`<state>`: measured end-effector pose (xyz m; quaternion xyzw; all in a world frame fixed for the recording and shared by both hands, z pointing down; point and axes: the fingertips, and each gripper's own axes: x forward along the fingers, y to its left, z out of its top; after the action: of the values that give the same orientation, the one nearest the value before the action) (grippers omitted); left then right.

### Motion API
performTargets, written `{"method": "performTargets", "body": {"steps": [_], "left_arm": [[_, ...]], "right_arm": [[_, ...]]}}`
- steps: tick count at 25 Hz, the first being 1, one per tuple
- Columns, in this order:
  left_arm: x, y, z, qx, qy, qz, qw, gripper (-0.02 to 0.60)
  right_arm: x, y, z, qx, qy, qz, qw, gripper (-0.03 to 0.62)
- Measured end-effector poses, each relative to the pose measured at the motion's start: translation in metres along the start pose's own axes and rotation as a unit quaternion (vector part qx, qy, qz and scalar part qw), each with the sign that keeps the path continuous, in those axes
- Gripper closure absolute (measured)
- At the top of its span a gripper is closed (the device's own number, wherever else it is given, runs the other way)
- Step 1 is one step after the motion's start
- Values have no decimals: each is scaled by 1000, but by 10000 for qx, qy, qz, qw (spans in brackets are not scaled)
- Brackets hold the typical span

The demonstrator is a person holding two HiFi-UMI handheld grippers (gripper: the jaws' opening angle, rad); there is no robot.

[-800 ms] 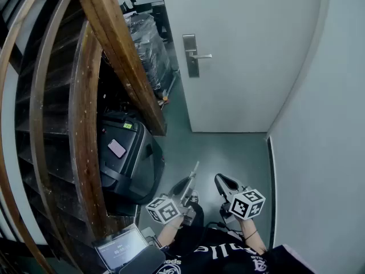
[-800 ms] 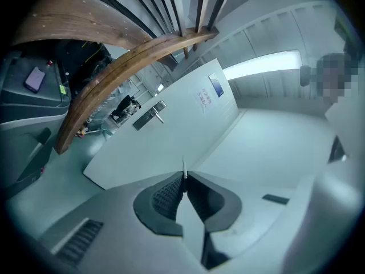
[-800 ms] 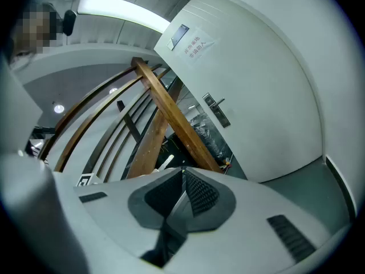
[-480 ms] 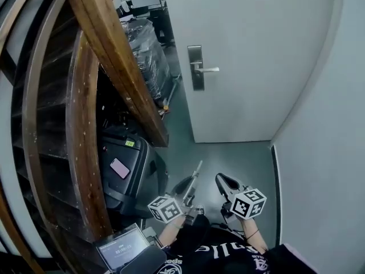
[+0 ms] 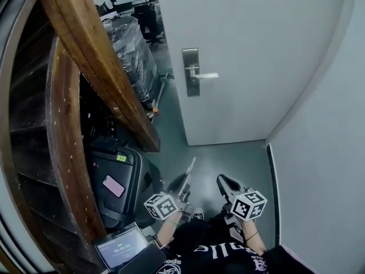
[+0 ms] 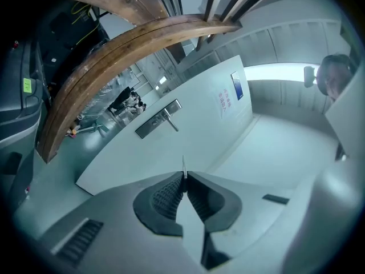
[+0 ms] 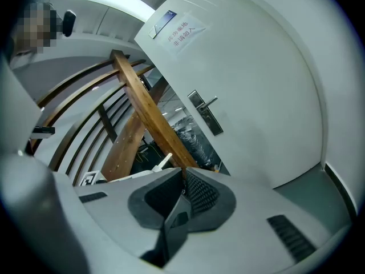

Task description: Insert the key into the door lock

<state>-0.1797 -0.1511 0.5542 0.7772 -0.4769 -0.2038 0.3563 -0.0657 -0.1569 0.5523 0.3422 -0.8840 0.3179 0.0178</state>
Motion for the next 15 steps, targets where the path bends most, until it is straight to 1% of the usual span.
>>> {"method": "performTargets", "body": {"steps": [2, 5, 11, 15], "left_arm": [[9, 6, 3, -47, 40, -17, 10000, 558], [28, 16, 10, -110, 63, 17, 9999, 557], [81, 38, 39, -261, -229, 186, 9992, 557], [131, 56, 66, -293, -477, 290, 9980, 558]], "right_arm": [[5, -8, 2, 34, 32, -90, 9999, 562], [17, -18, 11, 42, 87, -98, 9999, 562], [49, -43, 44, -77, 315, 163, 9993, 562], [71, -67, 80, -240, 421, 371, 9981, 562]]}}
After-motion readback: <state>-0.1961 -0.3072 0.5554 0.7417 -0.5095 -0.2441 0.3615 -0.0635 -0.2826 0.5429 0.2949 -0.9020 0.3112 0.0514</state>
